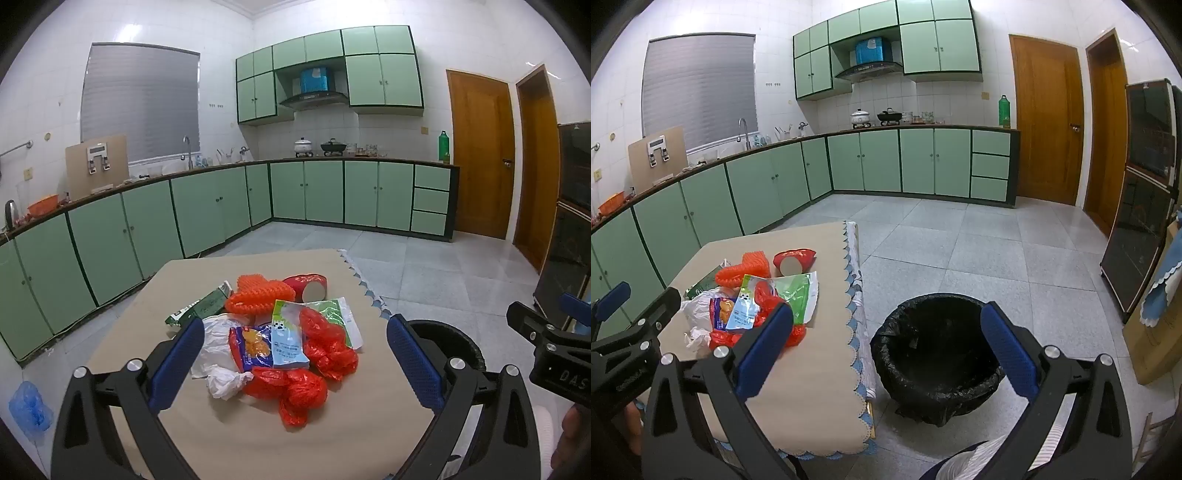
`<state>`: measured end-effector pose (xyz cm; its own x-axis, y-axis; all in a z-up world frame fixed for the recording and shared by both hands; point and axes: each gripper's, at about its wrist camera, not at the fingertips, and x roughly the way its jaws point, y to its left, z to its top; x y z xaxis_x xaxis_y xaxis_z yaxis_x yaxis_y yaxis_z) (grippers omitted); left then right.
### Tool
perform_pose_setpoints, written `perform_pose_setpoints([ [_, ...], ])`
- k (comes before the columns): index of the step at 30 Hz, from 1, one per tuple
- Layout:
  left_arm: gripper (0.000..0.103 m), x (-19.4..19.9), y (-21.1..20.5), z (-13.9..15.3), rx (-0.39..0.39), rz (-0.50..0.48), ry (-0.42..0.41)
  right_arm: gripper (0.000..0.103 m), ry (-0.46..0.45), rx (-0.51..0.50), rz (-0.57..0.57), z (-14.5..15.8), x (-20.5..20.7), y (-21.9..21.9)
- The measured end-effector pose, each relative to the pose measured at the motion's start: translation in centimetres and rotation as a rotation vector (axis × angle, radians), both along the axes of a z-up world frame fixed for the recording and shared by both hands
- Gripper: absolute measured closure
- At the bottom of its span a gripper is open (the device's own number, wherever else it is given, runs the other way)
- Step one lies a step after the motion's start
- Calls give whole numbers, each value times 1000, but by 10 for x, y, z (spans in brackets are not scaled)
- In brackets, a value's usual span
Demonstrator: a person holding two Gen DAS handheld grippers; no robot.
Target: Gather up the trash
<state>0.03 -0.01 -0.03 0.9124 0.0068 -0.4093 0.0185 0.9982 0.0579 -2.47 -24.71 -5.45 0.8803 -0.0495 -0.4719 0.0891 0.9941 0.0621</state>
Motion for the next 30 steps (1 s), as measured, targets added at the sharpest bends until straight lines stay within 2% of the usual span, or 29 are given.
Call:
perform_pose_setpoints([
  [30,6,-2,2,2,-2,6,-4,5,-6,-4,0,0,1,0],
])
